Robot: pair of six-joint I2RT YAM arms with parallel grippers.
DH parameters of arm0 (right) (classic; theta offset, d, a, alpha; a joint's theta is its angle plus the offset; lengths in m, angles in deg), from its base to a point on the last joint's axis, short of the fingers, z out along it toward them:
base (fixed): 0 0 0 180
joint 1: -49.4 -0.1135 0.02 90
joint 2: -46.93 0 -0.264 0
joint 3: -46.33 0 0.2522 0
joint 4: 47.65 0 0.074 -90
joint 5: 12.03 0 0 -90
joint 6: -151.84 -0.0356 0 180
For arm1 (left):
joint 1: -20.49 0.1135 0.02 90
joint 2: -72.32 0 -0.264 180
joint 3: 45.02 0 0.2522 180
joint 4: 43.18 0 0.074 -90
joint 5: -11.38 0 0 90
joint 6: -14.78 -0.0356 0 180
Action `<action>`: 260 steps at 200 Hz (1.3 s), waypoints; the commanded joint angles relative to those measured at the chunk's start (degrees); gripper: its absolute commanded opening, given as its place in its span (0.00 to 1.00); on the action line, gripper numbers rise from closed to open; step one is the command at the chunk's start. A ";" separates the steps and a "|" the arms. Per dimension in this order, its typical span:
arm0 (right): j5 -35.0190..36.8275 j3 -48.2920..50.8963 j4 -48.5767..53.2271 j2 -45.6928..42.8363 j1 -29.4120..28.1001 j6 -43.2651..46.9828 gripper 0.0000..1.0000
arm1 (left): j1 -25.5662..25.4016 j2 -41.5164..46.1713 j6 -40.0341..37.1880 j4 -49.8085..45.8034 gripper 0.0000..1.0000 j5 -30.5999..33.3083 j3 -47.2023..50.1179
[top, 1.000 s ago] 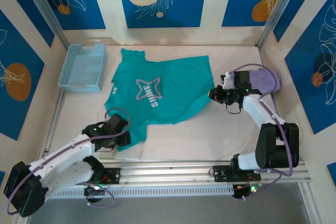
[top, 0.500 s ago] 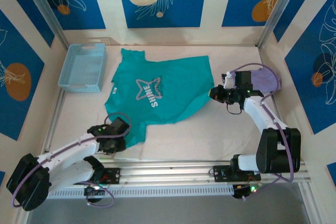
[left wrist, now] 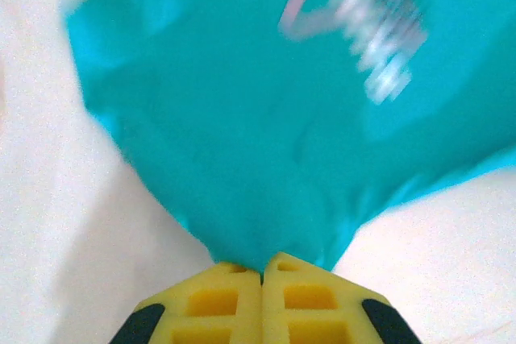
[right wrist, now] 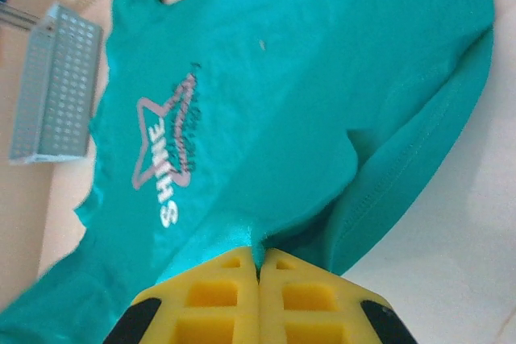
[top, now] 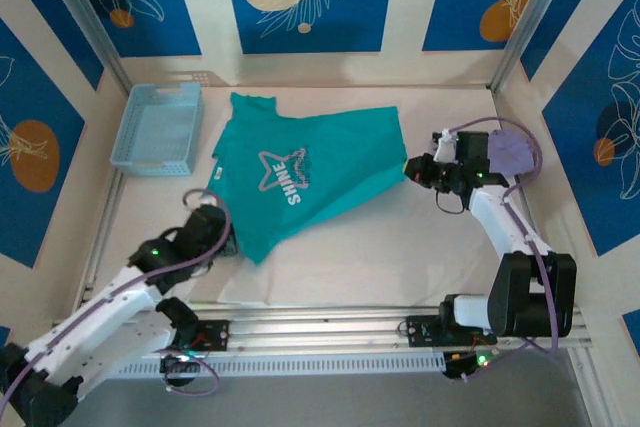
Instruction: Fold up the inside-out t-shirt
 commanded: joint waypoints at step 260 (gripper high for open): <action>16.31 -39.41 -7.21 30.60 -1.78 9.24 0.09 | 26.09 -69.16 -32.85 33.45 0.30 -1.71 -60.35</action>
